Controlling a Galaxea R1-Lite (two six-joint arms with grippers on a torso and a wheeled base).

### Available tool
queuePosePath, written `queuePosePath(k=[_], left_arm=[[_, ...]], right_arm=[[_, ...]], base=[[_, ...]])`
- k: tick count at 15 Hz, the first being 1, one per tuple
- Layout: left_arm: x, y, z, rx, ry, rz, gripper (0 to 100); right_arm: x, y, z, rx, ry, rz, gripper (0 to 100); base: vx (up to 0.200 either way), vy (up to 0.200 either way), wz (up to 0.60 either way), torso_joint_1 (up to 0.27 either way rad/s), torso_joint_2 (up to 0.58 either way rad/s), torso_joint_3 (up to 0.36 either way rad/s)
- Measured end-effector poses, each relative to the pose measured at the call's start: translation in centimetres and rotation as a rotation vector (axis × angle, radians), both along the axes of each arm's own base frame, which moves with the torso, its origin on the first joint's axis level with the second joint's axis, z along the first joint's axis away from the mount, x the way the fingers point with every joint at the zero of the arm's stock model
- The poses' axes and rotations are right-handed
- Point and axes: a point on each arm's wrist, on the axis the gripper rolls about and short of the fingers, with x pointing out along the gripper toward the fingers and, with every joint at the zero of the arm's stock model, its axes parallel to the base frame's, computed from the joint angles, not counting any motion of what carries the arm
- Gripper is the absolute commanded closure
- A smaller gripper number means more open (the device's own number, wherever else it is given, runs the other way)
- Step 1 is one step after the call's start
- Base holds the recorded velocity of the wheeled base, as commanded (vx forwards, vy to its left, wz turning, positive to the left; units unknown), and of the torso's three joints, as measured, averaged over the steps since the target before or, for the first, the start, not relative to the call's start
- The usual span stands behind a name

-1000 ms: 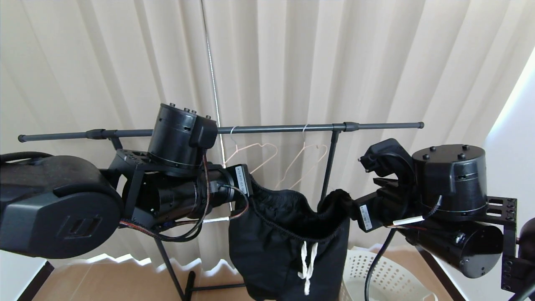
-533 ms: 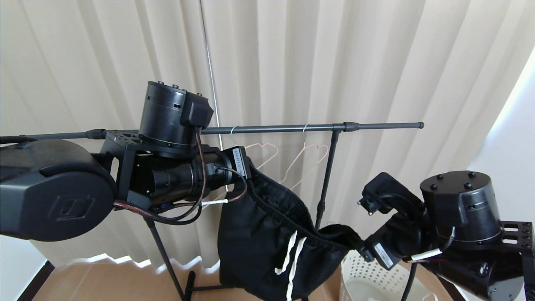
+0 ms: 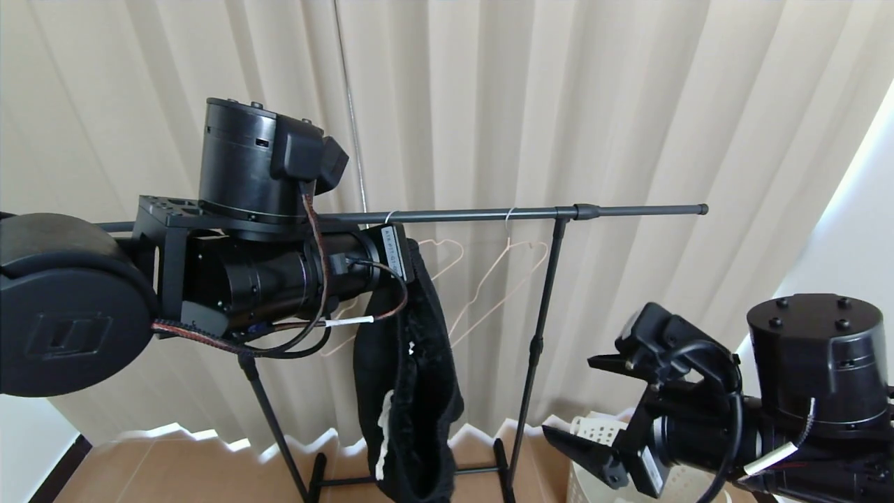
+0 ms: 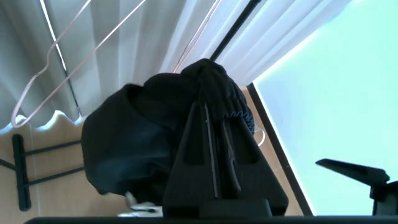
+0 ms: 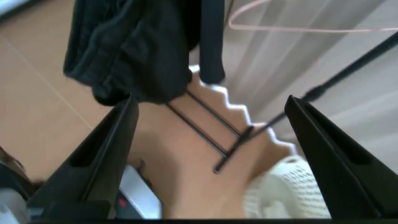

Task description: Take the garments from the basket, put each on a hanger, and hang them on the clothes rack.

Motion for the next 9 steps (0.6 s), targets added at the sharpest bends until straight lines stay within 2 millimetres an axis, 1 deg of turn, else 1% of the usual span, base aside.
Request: queuePosePath(k=[3, 5, 6, 8, 9], left_arm=[[-0.4, 0.3, 0.0, 0.002, -0.001, 0.0, 100], [-0.7, 0.5, -0.2, 0.007, 0.005, -0.001, 100], [-0.9, 0.5, -0.3, 0.011, 0.009, -0.004, 100], [-1.3, 0.2, -0.6, 0.018, 0.016, -0.02, 100], [-1.4, 0.1, -0.7, 0.02, 0.018, -0.026, 100]], right_arm=[[0.8, 2.4, 1.4, 0.251, 0.016, -0.079, 0], [1.3, 4.4, 1.9, 0.319, -0.024, -0.136, 0], [1.4, 5.1, 1.9, 0.33, -0.029, -0.14, 0], [1.6, 6.5, 2.3, 0.41, -0.045, -0.193, 0], [1.7, 7.1, 2.2, 0.412, -0.049, -0.21, 0]], base=[[0.0, 0.0, 0.0, 0.0, 0.0, 0.0], [0.0, 0.0, 0.0, 0.0, 0.0, 0.0], [0.0, 0.0, 0.0, 0.0, 0.0, 0.0], [0.0, 0.0, 0.0, 0.0, 0.0, 0.0], [0.0, 0.0, 0.0, 0.0, 0.0, 0.0]])
